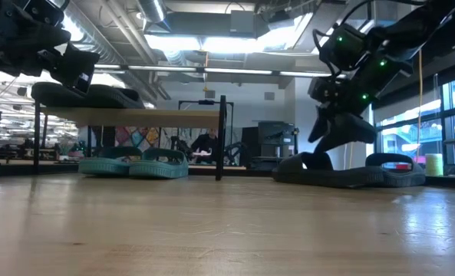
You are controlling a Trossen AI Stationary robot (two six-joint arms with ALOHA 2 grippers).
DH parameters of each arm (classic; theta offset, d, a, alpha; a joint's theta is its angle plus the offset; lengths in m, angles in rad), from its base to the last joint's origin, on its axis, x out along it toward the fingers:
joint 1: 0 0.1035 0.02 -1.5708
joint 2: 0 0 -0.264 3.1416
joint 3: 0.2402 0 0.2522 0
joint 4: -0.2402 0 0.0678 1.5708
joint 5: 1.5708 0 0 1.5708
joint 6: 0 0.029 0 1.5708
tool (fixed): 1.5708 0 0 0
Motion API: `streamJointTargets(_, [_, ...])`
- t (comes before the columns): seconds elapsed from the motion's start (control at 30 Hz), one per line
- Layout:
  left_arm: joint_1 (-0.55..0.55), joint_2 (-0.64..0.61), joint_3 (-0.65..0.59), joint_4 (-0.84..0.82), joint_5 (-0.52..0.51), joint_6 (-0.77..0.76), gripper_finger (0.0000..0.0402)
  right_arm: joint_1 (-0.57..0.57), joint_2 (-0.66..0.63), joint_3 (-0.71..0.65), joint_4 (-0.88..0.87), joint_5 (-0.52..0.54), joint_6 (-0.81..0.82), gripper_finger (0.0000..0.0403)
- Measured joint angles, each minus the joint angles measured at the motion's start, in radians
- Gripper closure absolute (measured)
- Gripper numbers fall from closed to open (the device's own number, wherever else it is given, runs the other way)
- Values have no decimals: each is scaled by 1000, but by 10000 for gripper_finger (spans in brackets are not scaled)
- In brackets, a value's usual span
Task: Pick and place slides into the shelf
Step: Put the black slipper on the shelf
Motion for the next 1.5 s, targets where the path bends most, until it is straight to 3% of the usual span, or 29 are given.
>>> streamJointTargets(0.3, [0,0,0,-3,-1,0,196,4,53,0,6,0,-19,146])
streamJointTargets(0.5, [0,0,0,-17,-44,7,196,5,118,0,122,1,-24,153])
streamJointTargets(0.67, [0,0,0,-40,-58,5,196,5,143,0,149,12,-46,203])
streamJointTargets(1.0, [0,0,0,-41,-57,4,196,4,145,1,156,29,-38,381])
streamJointTargets(1.2, [0,0,0,-41,-57,4,196,3,145,70,118,61,60,382])
streamJointTargets(1.5, [0,0,0,-41,-57,4,196,4,145,288,17,60,68,390])
